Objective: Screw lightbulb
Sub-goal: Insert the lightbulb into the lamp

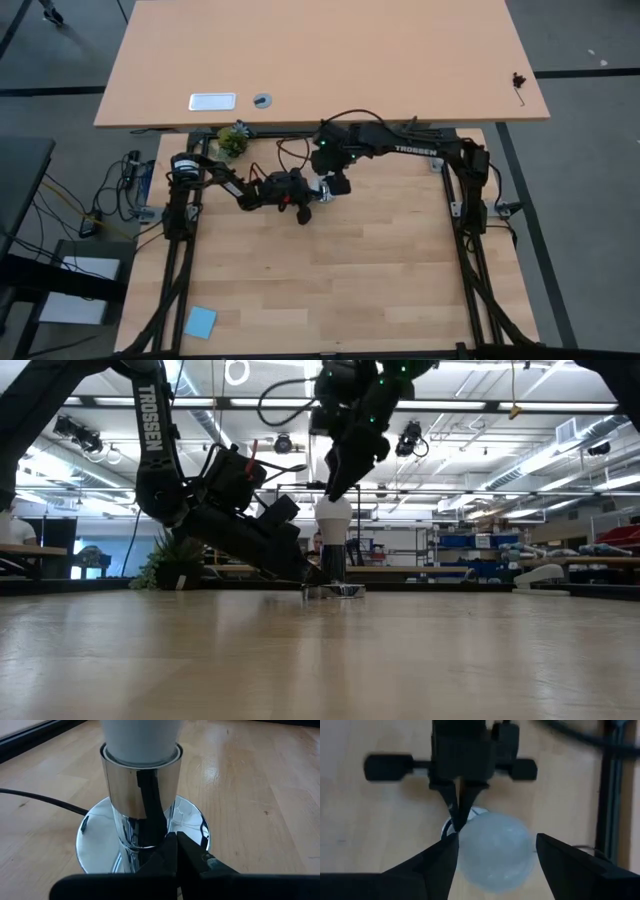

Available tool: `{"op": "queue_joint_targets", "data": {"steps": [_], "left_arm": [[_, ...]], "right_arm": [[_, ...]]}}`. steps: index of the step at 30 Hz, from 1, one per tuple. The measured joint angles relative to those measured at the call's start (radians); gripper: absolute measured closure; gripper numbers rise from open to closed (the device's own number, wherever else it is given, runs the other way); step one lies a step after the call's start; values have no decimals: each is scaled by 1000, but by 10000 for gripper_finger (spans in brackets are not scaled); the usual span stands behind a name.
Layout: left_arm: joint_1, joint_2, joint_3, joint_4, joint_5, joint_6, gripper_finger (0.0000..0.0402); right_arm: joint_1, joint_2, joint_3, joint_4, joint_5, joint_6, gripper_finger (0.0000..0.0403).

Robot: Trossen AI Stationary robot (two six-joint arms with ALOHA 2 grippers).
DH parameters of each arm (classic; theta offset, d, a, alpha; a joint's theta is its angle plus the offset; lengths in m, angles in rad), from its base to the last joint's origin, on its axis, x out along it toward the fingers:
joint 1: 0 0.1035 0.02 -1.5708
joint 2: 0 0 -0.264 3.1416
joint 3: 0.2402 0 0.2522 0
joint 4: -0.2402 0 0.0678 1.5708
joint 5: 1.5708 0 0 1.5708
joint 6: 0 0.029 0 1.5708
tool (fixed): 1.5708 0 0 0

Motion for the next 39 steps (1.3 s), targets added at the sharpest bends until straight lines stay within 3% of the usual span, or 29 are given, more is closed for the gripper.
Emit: {"op": "queue_joint_targets", "data": {"steps": [6, 11, 14, 18, 22, 29, 39], "left_arm": [[0, 0, 0, 0, 0, 0, 401], [0, 0, 0, 0, 0, 0, 401], [0, 0, 0, 0, 0, 0, 401], [0, 0, 0, 0, 0, -2, 401], [0, 0, 0, 1, 0, -5, 401], [0, 0, 0, 2, 0, -21, 401], [0, 1, -2, 14, -2, -26, 396]], "right_arm": [[-23, -1, -25, 20, -53, 2, 131], [-12, -2, -26, 24, -48, 109, 138], [-1, -2, -26, 24, -16, 271, 147], [8, -4, -26, 10, 92, 621, 153], [6, -4, -26, 7, 106, 872, 149], [19, 1, -18, 61, 105, 842, 144], [20, 1, 124, 22, 103, 714, 151]]}}
